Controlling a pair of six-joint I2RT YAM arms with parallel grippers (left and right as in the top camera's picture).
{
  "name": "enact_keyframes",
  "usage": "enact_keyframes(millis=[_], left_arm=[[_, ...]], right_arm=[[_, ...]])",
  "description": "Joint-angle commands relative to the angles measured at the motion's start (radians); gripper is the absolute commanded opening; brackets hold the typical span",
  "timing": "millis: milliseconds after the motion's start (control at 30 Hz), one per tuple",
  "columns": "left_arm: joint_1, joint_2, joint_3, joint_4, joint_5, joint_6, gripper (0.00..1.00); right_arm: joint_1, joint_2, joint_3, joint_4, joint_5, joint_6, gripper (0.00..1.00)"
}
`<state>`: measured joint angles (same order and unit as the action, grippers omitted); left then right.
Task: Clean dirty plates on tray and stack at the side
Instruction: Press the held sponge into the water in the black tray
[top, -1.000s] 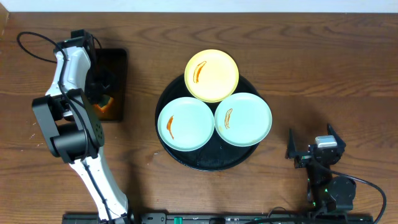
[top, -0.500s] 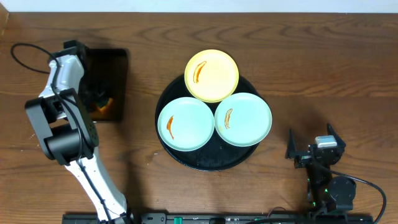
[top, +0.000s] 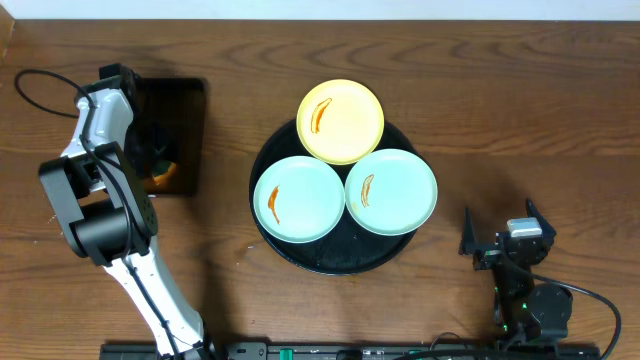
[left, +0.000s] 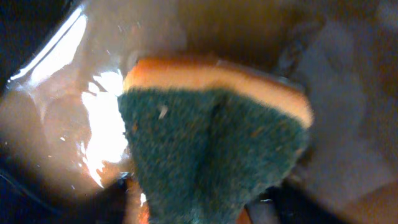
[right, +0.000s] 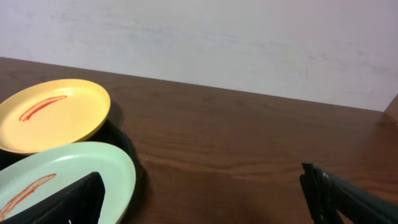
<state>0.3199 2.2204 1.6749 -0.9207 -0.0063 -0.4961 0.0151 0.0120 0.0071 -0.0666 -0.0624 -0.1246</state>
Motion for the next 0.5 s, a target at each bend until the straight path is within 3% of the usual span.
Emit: enact_keyframes(millis=[0, 233, 333, 433, 467], left_arm=[[0.005, 0.016, -0.005, 0.029, -0.013, 0.005, 0.88], [0.007, 0.017, -0.005, 0.087, -0.013, 0.005, 0.88], [0.007, 0.017, -0.009, 0.089, -0.013, 0.005, 0.70], [0.007, 0.017, -0.017, 0.087, -0.013, 0.005, 0.43], [0.007, 0.017, -0.019, 0.085, -0.013, 0.005, 0.29]], right_arm=[[-0.008, -0.005, -0.002, -0.004, 0.002, -0.011, 0.99], [-0.008, -0.005, -0.002, -0.004, 0.002, -0.011, 0.99], [-0.008, -0.005, -0.002, -0.004, 0.002, -0.011, 0.99], [-0.008, -0.005, -0.002, -0.004, 0.002, -0.011, 0.99], [-0.008, -0.005, -0.002, -0.004, 0.002, -0.011, 0.99]])
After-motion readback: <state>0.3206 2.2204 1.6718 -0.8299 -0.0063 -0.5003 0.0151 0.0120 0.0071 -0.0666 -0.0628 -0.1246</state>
